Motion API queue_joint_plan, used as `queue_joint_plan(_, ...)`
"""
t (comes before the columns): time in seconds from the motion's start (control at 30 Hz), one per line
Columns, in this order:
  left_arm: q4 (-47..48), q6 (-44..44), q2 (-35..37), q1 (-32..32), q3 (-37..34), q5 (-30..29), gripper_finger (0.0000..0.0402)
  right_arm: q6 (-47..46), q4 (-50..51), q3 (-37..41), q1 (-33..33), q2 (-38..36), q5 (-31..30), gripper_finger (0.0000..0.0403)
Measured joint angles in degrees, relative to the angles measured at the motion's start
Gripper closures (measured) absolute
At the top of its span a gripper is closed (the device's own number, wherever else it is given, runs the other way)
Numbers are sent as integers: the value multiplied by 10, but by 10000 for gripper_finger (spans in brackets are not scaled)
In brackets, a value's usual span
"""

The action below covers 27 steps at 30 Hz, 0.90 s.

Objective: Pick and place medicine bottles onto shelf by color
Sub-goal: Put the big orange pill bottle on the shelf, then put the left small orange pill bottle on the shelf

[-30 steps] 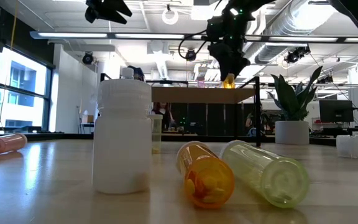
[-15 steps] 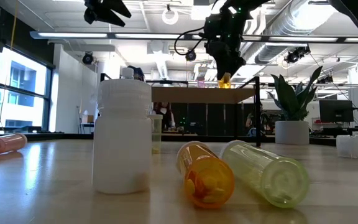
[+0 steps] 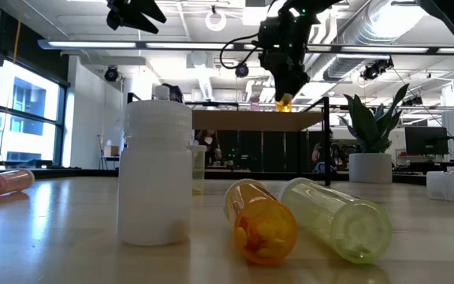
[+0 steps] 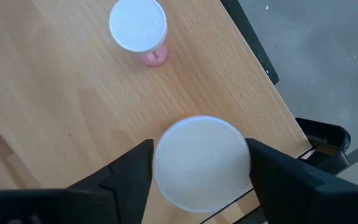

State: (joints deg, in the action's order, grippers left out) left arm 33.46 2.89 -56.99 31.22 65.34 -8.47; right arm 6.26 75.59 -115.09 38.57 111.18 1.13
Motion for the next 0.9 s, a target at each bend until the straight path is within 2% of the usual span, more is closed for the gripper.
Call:
queue_joint_plan(0.2, 4, -1, 0, 0, 0, 2, 161, -23, 0, 0, 0, 0, -9, 140)
queue_joint_plan(0.47, 69, 35, 0, -2, 0, 57, 161, -29, 6, -4, 0, -5, -10, 139)
queue_joint_plan(0.7, 151, 74, 0, -31, 0, 65, 161, -50, 6, -70, 0, -6, -22, 139)
queue_joint_plan(0.9, 230, 104, 0, -90, 0, 65, 161, -79, 27, -134, -1, -7, -22, 139)
